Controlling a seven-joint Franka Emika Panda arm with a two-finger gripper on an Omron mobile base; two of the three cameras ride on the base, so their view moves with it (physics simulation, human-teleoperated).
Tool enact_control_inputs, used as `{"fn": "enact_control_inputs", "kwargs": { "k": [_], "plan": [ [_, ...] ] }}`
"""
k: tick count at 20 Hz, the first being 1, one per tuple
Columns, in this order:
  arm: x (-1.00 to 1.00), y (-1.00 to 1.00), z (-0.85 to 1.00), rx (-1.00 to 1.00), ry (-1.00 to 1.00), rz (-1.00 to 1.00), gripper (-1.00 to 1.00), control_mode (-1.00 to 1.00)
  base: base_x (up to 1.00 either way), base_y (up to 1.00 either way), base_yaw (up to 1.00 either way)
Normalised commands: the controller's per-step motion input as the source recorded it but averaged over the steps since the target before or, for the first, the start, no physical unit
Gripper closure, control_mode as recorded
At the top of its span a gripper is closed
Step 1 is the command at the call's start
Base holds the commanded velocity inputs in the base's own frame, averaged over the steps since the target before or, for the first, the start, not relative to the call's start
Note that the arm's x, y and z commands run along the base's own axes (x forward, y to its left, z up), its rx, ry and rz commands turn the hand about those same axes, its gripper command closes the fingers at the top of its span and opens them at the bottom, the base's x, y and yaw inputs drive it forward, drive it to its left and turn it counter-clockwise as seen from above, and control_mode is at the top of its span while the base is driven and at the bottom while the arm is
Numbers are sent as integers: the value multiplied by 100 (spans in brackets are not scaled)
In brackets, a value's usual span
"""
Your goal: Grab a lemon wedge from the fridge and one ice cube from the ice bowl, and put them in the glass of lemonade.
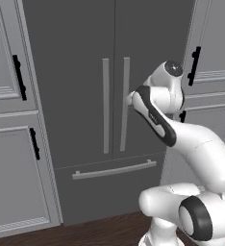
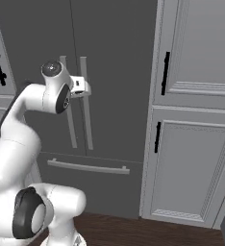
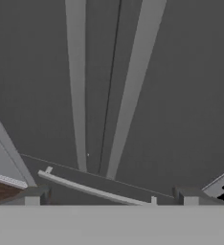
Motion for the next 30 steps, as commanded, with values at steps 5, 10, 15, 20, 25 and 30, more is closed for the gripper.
{"fn": "enact_control_inputs", "kwargs": {
  "k": [5, 10, 15, 20, 25, 30],
  "plan": [
    [91, 1, -32, -8, 0, -5, -100, -100, 0, 0, 0],
    [56, 2, -11, 0, 0, -3, -100, -100, 0, 0, 0],
    [72, 11, -9, 0, 2, -1, -100, -100, 0, 0, 0],
    [69, 0, -20, 0, 0, 0, -100, -100, 0, 0, 0],
    [68, 0, -32, 5, 0, -3, -100, -100, 0, 0, 0],
    [45, 0, -26, 6, 0, -3, -100, -100, 0, 0, 0]
  ]
}}
